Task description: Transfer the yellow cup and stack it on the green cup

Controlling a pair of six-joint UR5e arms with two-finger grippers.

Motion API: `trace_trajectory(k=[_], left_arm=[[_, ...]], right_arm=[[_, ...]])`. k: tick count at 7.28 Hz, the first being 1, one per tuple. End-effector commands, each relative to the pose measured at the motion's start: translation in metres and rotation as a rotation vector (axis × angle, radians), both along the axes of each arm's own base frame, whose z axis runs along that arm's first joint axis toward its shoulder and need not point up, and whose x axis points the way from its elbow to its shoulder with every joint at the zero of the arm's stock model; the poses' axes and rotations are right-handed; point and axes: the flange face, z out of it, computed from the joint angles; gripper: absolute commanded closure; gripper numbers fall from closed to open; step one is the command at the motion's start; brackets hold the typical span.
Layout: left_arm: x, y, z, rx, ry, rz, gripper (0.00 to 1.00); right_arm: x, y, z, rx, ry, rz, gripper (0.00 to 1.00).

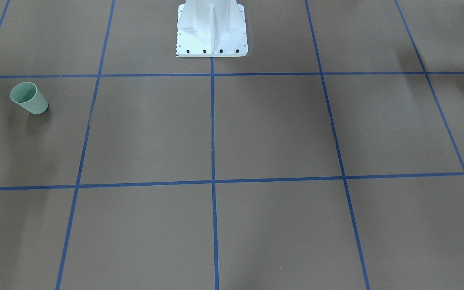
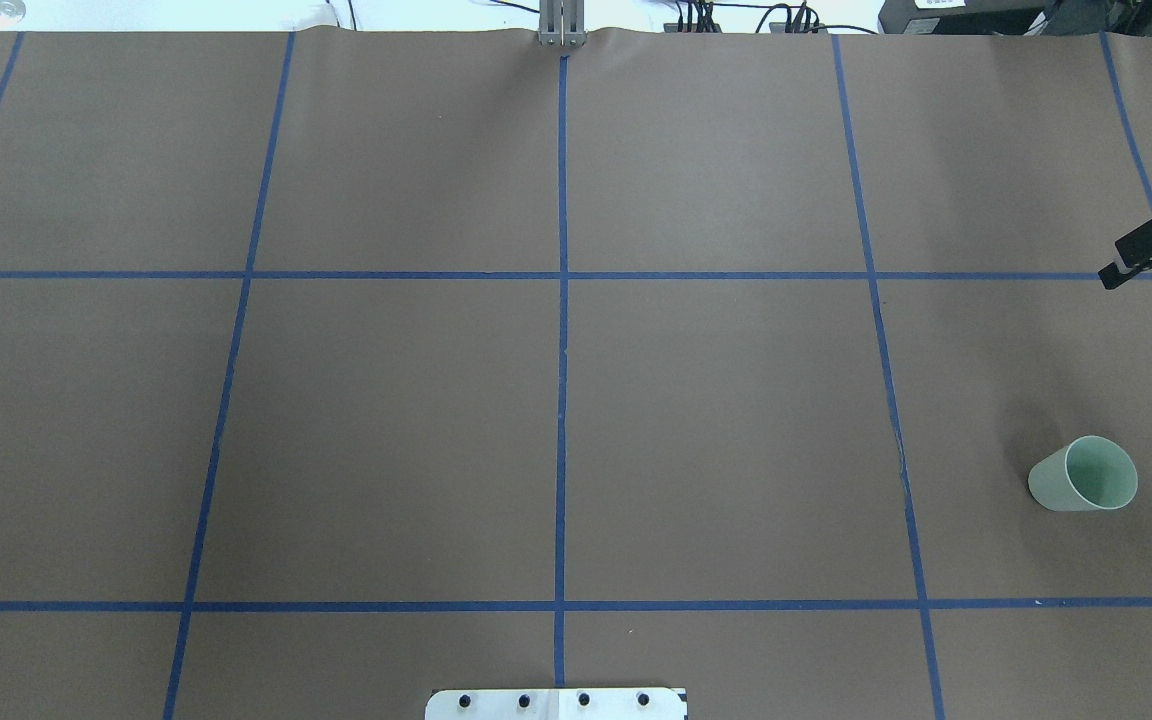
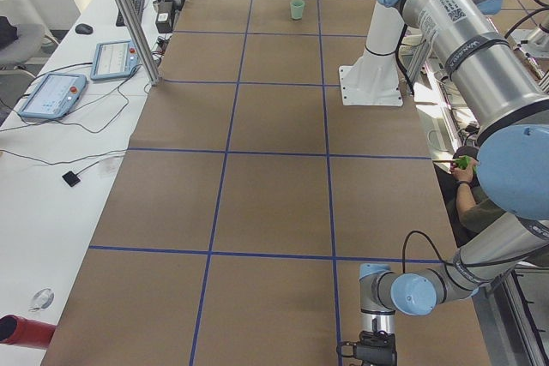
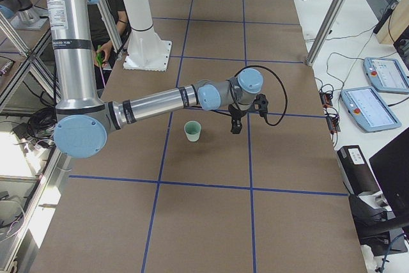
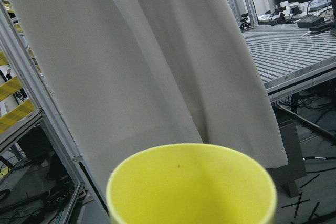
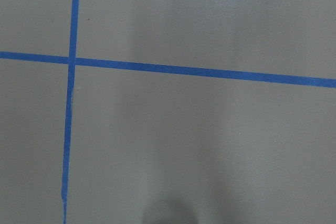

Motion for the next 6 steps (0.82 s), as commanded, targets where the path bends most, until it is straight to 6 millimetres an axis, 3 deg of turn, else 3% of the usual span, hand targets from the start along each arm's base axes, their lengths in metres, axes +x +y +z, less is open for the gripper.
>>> trace_trajectory(k=[1, 2, 3, 4, 5, 6], left_arm=[[0.013, -0.024, -0.005, 0.008, 0.026, 0.034, 0.53], [0.017, -0.051, -0.013, 0.04, 0.013, 0.086, 0.53], [0.037, -0.119, -0.037, 0.12, 0.0, 0.135, 0.53], [0.044, -0.152, -0.053, 0.159, -0.006, 0.223, 0.53], [0.052, -0.162, -0.061, 0.2, 0.024, 0.288, 0.53], [0.076, -0.192, -0.079, 0.245, 0.05, 0.371, 0.53]], right_arm=[[0.0, 0.0, -0.004, 0.003, -0.012, -0.002, 0.0], [-0.001, 0.0, -0.004, 0.003, -0.012, -0.003, 0.0], [-0.001, 0.0, -0.003, 0.004, -0.008, -0.003, 0.0], [0.0, 0.0, -0.003, 0.005, -0.005, -0.002, 0.0], [-0.003, 0.0, -0.002, 0.008, 0.0, -0.008, 0.0], [-0.009, -0.005, -0.008, 0.027, 0.012, -0.013, 0.0]])
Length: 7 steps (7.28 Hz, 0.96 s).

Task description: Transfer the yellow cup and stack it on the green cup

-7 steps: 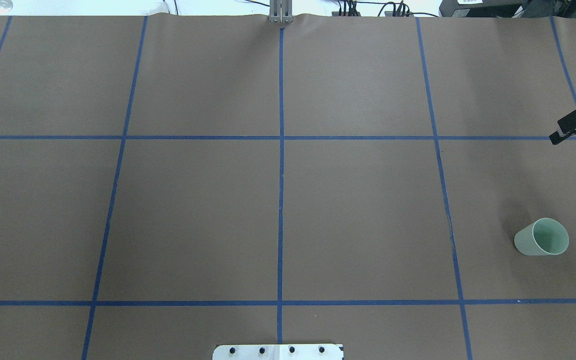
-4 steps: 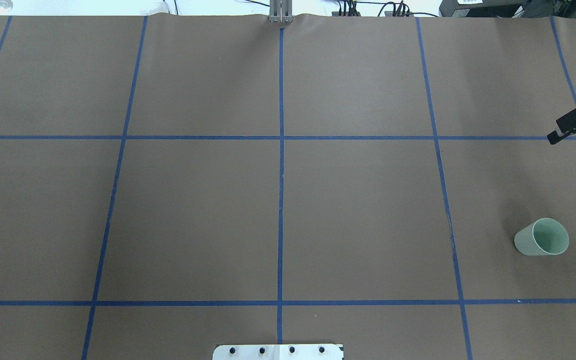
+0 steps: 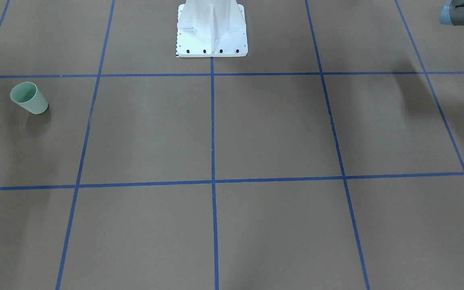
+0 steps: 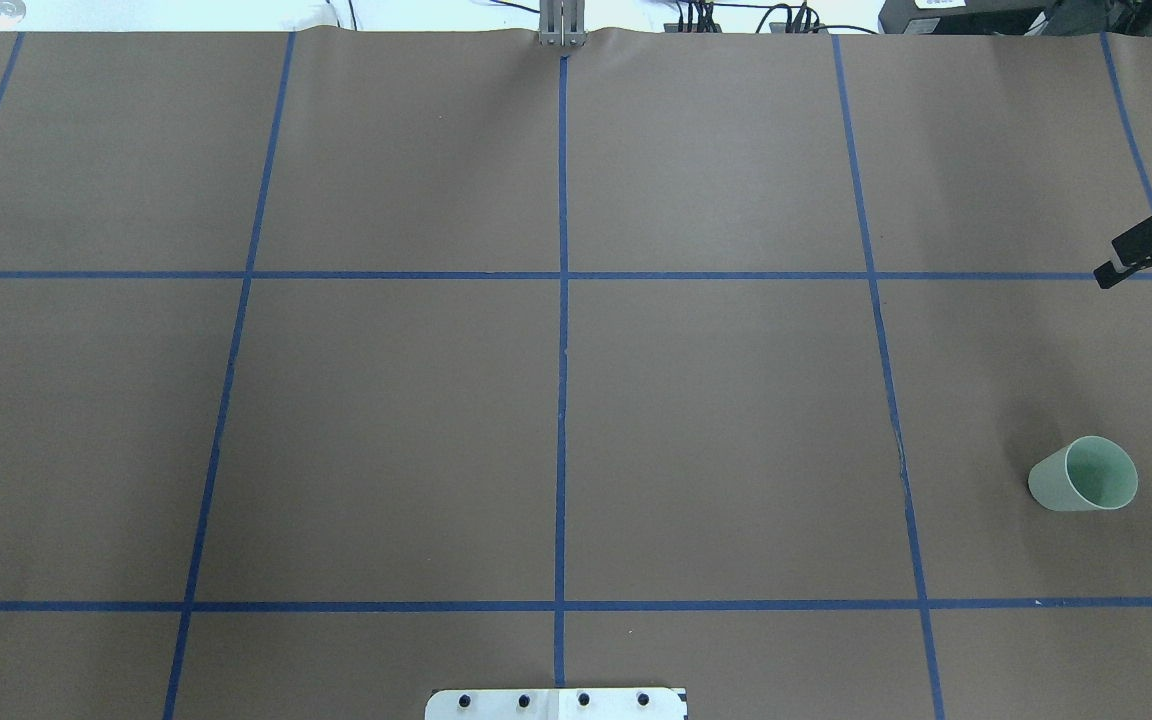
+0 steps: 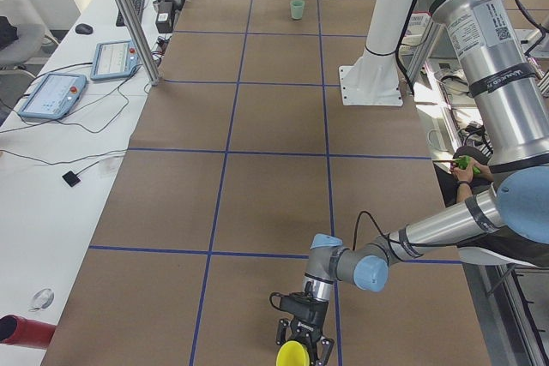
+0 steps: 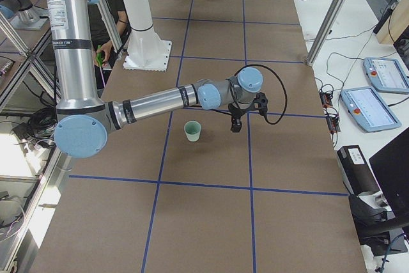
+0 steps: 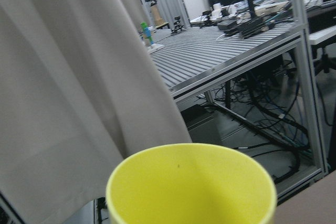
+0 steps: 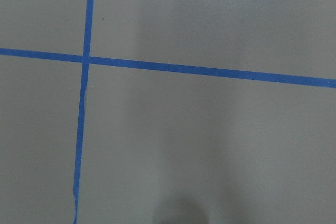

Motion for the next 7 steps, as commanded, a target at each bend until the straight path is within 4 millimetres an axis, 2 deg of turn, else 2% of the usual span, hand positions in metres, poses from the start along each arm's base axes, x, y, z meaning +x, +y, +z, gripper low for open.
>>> trace_trajectory(k=[1, 2, 3, 4, 5, 6, 7], left_arm=[[0.039, -0.062, -0.044, 0.151, 0.033, 0.164, 0.53], [0.071, -0.103, -0.083, 0.265, 0.065, 0.284, 0.53], [0.107, -0.146, -0.132, 0.397, 0.1, 0.381, 0.53], [0.147, -0.192, -0.187, 0.52, 0.157, 0.418, 0.53], [0.193, -0.237, -0.251, 0.595, 0.227, 0.508, 0.52], [0.223, -0.264, -0.306, 0.667, 0.3, 0.552, 0.52], [0.273, -0.275, -0.365, 0.75, 0.417, 0.632, 0.51]], right_arm=[[-0.012, -0.009, -0.01, 0.036, 0.027, -0.01, 0.0], [-0.024, -0.016, -0.022, 0.057, 0.023, -0.027, 0.0], [-0.029, -0.02, -0.028, 0.081, 0.037, -0.031, 0.0], [-0.043, -0.026, -0.038, 0.126, 0.046, -0.048, 0.0], [-0.054, -0.033, -0.046, 0.158, 0.046, -0.052, 0.0], [-0.06, -0.038, -0.056, 0.174, 0.039, -0.055, 0.0], [-0.062, -0.041, -0.067, 0.192, 0.028, -0.058, 0.0]])
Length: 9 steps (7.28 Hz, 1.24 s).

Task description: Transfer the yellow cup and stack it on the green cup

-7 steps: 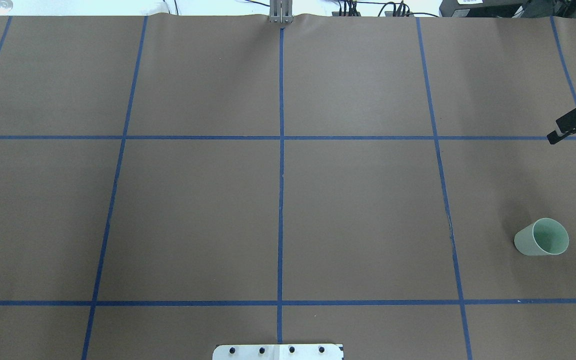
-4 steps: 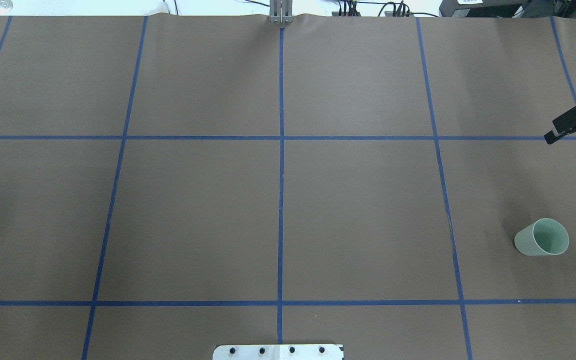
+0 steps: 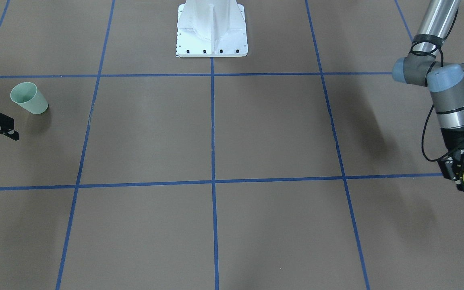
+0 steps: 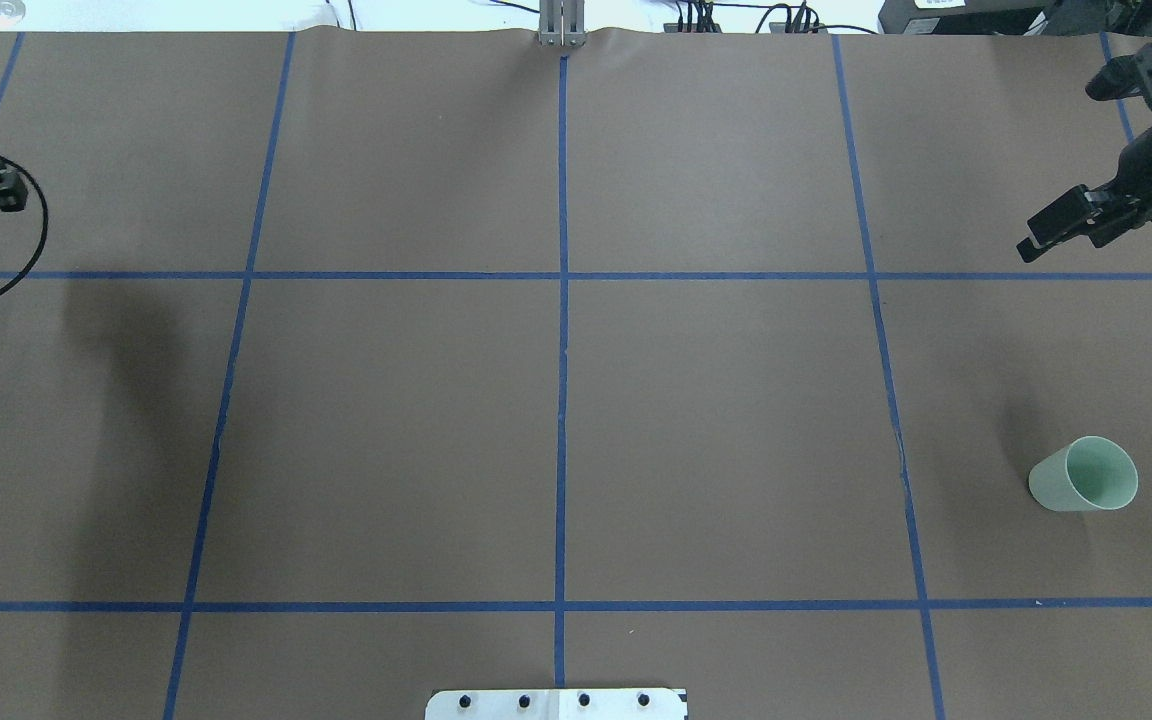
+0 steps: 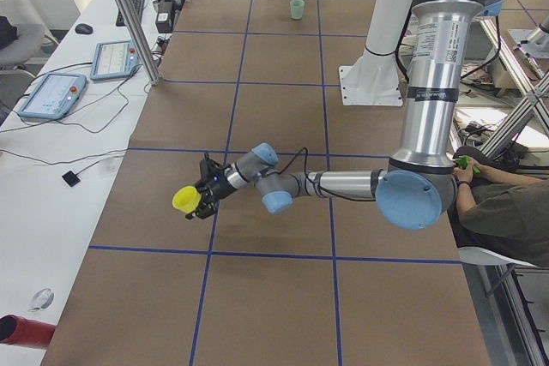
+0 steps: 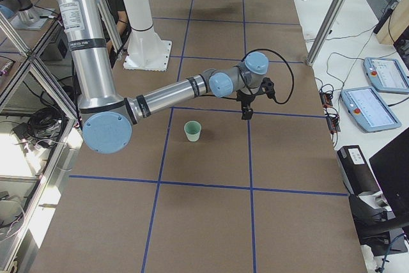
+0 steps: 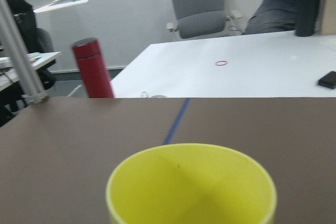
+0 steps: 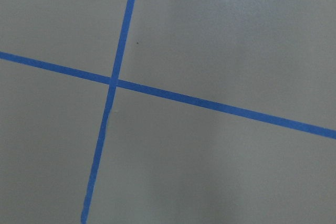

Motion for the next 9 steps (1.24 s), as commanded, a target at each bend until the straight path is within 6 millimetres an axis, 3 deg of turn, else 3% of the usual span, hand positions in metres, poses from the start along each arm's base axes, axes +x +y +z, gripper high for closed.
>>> trace_trajectory(k=[1, 3, 4, 5, 6, 7, 8, 9], left_arm=[[0.123, -0.003, -0.125, 0.186, 0.199, 0.242, 0.51], [0.218, 0.05, -0.201, 0.429, 0.134, 0.497, 0.51], [0.233, 0.068, -0.229, 0.564, 0.136, 0.554, 0.51], [0.248, 0.092, -0.243, 0.634, 0.22, 0.65, 0.51], [0.262, 0.096, -0.266, 0.677, 0.228, 0.702, 0.51], [0.284, 0.114, -0.282, 0.766, 0.137, 0.757, 0.49], [0.307, 0.135, -0.31, 0.815, 0.146, 0.785, 0.44], [0.317, 0.147, -0.319, 0.83, 0.162, 0.801, 0.44]], right_arm=[[-0.011, -0.006, -0.018, 0.032, -0.013, -0.012, 0.0], [-0.025, -0.012, -0.036, 0.069, -0.011, -0.024, 0.0], [-0.023, -0.014, -0.046, 0.1, -0.005, -0.02, 0.0], [-0.03, -0.012, -0.052, 0.108, -0.013, -0.024, 0.0], [-0.054, -0.006, -0.069, 0.163, -0.038, -0.063, 0.0], [-0.081, -0.001, -0.087, 0.136, -0.068, -0.045, 0.0], [-0.124, 0.014, -0.116, 0.081, -0.12, -0.025, 0.0], [-0.16, 0.029, -0.141, 0.026, -0.167, -0.007, 0.0]])
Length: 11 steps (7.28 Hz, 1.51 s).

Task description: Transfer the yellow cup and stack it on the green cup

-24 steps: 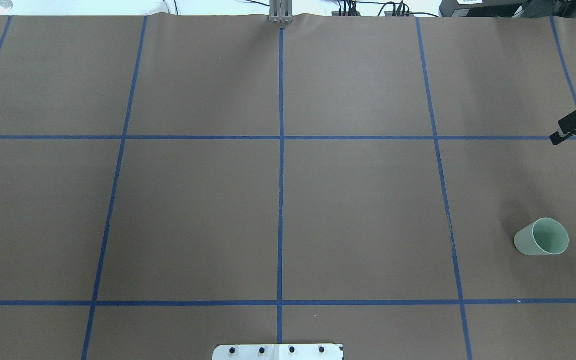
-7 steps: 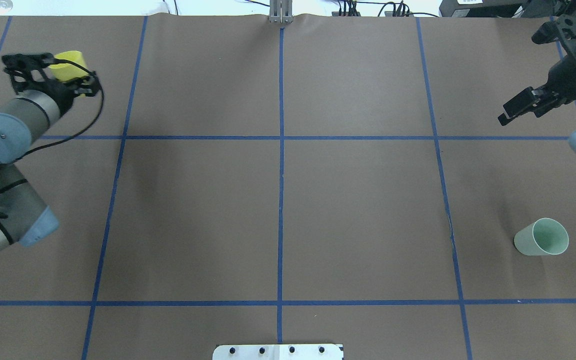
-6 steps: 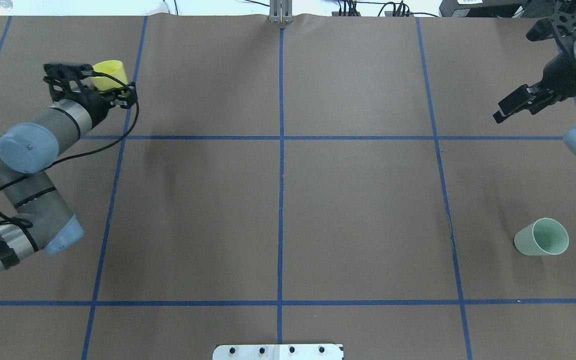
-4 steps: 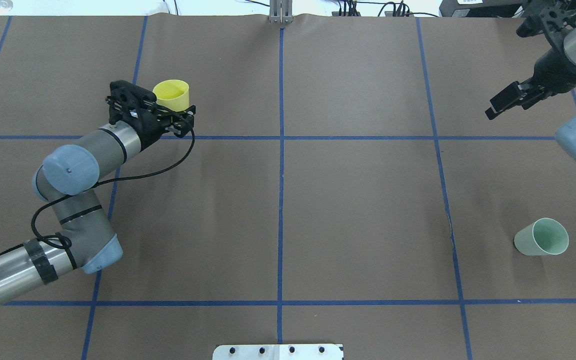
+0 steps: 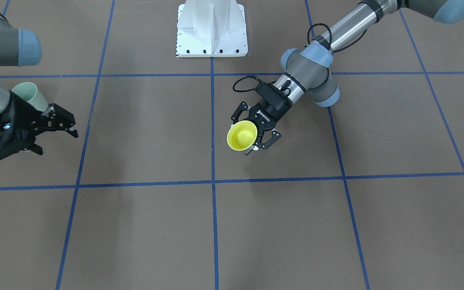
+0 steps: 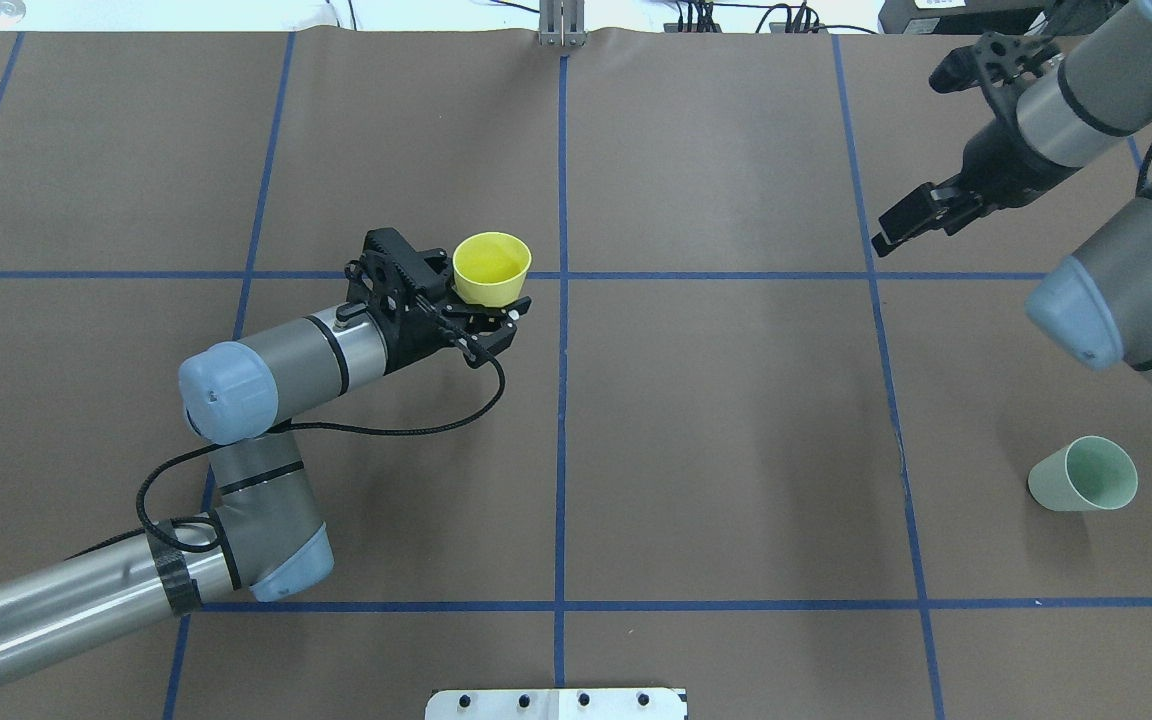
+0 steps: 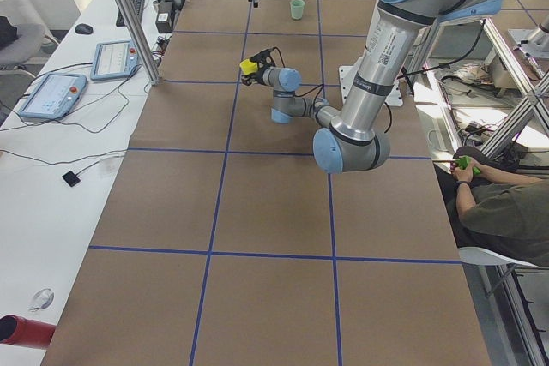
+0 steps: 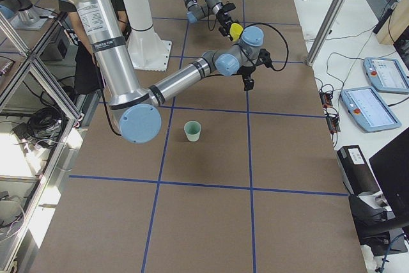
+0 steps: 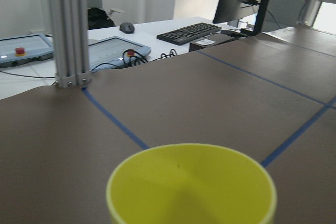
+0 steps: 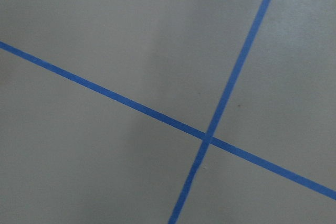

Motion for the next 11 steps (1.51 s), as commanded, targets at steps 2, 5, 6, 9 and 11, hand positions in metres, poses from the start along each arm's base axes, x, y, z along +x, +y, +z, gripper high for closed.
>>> trace_trajectory(k=[2, 5, 6, 9, 11], left_arm=[[0.038, 0.042, -0.045, 0.035, 0.057, 0.002, 0.46], [0.058, 0.068, -0.058, 0.03, 0.074, 0.049, 0.42], [0.072, 0.077, -0.066, 0.033, 0.076, 0.067, 0.41], [0.078, 0.078, -0.072, 0.042, 0.073, 0.076, 0.38], [0.079, 0.078, -0.074, 0.042, 0.074, 0.073, 0.38]], right_arm=[[-0.065, 0.028, -0.048, -0.13, -0.082, 0.032, 0.0], [-0.089, 0.037, -0.08, -0.177, -0.108, 0.045, 0.0], [-0.1, 0.042, -0.09, -0.192, -0.117, 0.056, 0.0], [-0.119, 0.054, -0.105, -0.181, -0.128, 0.028, 0.0], [-0.132, 0.064, -0.104, -0.184, -0.125, 0.002, 0.0]])
